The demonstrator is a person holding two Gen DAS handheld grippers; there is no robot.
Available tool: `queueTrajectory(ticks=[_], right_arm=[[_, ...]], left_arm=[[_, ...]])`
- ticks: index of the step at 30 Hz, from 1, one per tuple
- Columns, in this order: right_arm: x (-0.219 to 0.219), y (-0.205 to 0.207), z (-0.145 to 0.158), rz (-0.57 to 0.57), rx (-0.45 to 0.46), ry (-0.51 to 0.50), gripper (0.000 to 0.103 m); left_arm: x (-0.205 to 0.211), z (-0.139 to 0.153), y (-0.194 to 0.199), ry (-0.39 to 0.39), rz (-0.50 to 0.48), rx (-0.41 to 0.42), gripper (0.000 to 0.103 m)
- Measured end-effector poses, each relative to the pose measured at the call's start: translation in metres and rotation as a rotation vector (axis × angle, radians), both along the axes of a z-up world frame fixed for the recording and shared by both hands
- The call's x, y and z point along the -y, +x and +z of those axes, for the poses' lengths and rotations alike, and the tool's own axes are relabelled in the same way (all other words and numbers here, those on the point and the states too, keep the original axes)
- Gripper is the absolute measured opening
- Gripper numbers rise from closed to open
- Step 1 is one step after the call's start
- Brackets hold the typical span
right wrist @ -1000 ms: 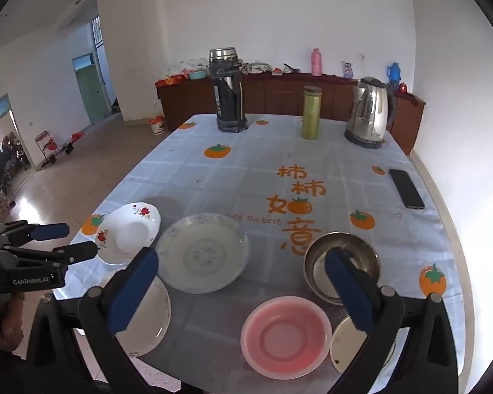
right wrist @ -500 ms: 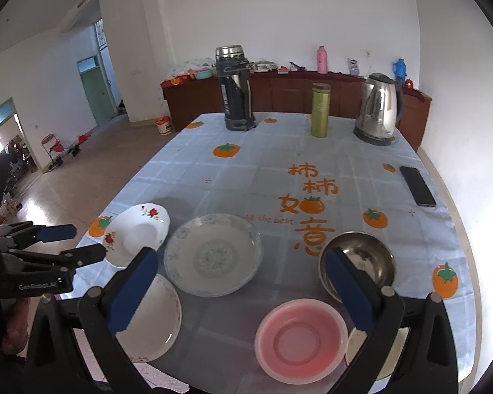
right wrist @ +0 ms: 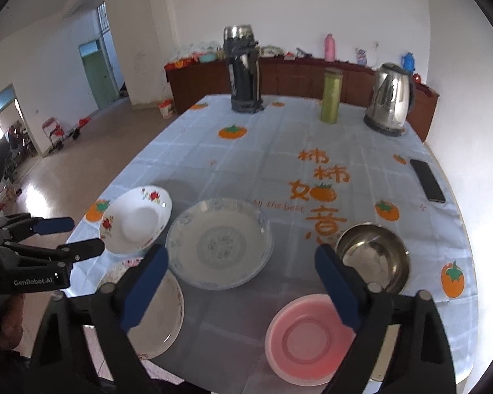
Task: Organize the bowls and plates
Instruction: 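Move both tools toward the pink floral-rimmed plate, then close the left tool on the plate rim while the right tool grips the rim too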
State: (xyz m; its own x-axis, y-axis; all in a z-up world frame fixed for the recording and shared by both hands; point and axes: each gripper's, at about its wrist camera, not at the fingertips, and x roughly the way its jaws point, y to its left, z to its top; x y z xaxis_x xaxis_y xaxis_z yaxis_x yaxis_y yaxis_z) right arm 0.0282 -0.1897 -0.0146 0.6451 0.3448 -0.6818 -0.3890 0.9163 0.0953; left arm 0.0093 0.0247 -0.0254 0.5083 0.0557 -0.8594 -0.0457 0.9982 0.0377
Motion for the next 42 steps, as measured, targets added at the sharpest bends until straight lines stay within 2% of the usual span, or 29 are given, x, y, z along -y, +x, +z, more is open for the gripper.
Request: queueTrajectory(ticks=[1,3,7,10,12,19,22,26,27,30,36,38,41,42], right_arm=[[-0.003,0.001,-0.003,0.008,-0.013,-0.002,0.087],[-0.008,0.002,-0.008,0.03,-0.036,-0.003,0.085],[-0.025,0.008,-0.027,0.084,-0.107,-0.03,0.074],[-0.037,0.01,-0.047,0.128,-0.166,-0.062,0.065],[-0.044,0.01,-0.06,0.154,-0.196,-0.085,0.062],[-0.066,0.009,-0.102,0.243,-0.308,-0.156,0.053],[-0.075,0.009,-0.116,0.28,-0.354,-0.173,0.047],[-0.083,0.009,-0.127,0.303,-0.385,-0.2,0.044],[-0.085,0.009,-0.13,0.304,-0.391,-0.209,0.043],[-0.086,0.011,-0.135,0.299,-0.413,-0.227,0.034],[-0.086,0.014,-0.144,0.3,-0.459,-0.224,0.027],[-0.086,0.013,-0.144,0.309,-0.467,-0.221,0.023],[-0.089,0.013,-0.147,0.319,-0.482,-0.218,0.021],[-0.089,0.012,-0.148,0.323,-0.488,-0.214,0.02]], left_arm=[[-0.003,-0.003,0.001,-0.018,0.007,0.018,0.074],[-0.01,-0.011,0.001,-0.021,0.027,-0.002,0.074],[-0.025,-0.036,-0.002,-0.027,0.065,-0.135,0.074],[-0.036,-0.053,-0.008,-0.036,0.096,-0.201,0.074],[-0.046,-0.062,-0.013,-0.015,0.119,-0.216,0.074],[-0.061,-0.092,-0.02,-0.075,0.165,-0.261,0.074],[-0.066,-0.1,-0.022,-0.107,0.175,-0.284,0.064],[-0.071,-0.106,-0.023,-0.137,0.184,-0.297,0.06],[-0.071,-0.107,-0.024,-0.142,0.183,-0.301,0.053],[-0.071,-0.114,-0.024,-0.178,0.175,-0.326,0.044],[-0.07,-0.122,-0.022,-0.211,0.17,-0.358,0.042],[-0.07,-0.123,-0.022,-0.214,0.164,-0.363,0.037],[-0.071,-0.128,-0.022,-0.219,0.161,-0.384,0.03],[-0.07,-0.13,-0.021,-0.223,0.163,-0.392,0.022]])
